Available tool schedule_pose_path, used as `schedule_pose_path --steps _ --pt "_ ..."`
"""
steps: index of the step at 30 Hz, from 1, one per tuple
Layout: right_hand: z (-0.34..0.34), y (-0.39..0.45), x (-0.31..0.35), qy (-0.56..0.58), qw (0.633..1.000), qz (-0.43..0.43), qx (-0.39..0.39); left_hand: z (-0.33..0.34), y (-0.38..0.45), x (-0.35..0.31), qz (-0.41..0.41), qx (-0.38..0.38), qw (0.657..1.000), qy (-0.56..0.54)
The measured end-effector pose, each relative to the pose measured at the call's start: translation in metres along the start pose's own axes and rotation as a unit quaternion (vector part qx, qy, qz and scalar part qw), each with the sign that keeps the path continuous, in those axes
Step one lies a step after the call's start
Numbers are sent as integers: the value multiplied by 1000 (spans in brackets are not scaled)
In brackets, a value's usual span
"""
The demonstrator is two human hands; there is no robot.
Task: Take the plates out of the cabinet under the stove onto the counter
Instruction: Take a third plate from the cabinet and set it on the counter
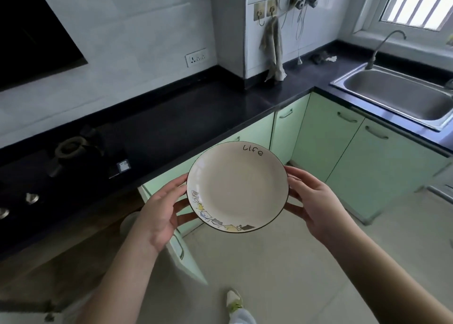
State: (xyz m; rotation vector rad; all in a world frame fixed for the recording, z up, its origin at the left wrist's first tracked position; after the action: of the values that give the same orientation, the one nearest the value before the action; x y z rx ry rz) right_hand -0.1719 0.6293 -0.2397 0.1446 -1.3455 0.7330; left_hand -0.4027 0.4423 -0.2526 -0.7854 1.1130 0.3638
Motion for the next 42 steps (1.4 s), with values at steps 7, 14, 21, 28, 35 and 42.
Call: schedule_pose_path --steps 7,14,21,28,35,42 --pt "20 73 19 -11 1000 5 7 4 64 -25 18 -7 1000 -5" --pt "26 138 29 1 1000 13 2 14 121 -49 11 -11 1000 17" --pt "25 213 36 -5 999 38 36 30 180 -57 5 -33 999 30" --pt "32 299 64 -42 993 37 105 47 236 -70 7 -83 997 4" --pt "66 358 72 -78 981 61 168 33 257 -79 12 -131 991 -31" --pt "144 390 56 -109 967 72 218 -25 262 -97 34 -183 979 -81"
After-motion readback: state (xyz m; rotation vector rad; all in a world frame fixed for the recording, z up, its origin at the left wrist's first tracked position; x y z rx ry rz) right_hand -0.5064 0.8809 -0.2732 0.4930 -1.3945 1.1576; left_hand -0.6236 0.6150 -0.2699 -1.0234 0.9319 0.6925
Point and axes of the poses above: each hand's wrist, its own y-axis towards the middle knuckle, its own z-axis out of the palm, x = y × z, the point moved 6 cm from there along y, towards the middle knuckle, and after that the axes turned 1 degree about x, right-handed, at the moved point
